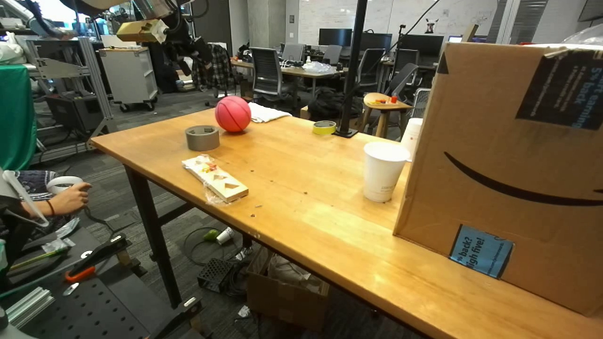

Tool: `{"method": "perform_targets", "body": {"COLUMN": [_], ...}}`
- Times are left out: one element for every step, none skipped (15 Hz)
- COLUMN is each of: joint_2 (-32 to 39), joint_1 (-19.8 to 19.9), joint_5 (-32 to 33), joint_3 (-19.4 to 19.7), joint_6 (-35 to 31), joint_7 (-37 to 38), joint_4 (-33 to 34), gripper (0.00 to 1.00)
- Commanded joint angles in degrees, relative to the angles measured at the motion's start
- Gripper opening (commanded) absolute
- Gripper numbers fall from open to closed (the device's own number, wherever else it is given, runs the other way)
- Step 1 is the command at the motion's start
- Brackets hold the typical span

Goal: Put the white ball in the cup and the ball on the masking tape

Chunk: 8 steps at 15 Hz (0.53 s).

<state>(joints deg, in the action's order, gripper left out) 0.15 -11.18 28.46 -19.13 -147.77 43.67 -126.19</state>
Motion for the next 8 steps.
{"method": "perform_targets", "body": {"joint_2": [6.47,8.01,9.33,10.54,11.85,13.02,14.26,15.33], "joint_1": [-2.46,-3.17,-3.95,-4.8,-5.65,-6.47,-7.18,-7.82], "joint_5": [2.4,2.74,2.99,3.0,3.48,3.6,3.57,3.4], "joint_3": [1.67,2.19,2.77,3.34,4.04,4.76,5.51,6.24], "joint_6": [3.1,3.55,3.84,4.27,4.5,4.7,4.9,5.2], "joint_7": [-0.62,-0.54,-0.68,-0.93,-1.05,-1.36,-1.86,-2.37], "joint_4": [7.58,8.9,10.09,11.18,12.43,13.59,14.89,16.05], "gripper": [1.0,1.0,1.0,1.0,1.0,1.0,1.0,1.0]}}
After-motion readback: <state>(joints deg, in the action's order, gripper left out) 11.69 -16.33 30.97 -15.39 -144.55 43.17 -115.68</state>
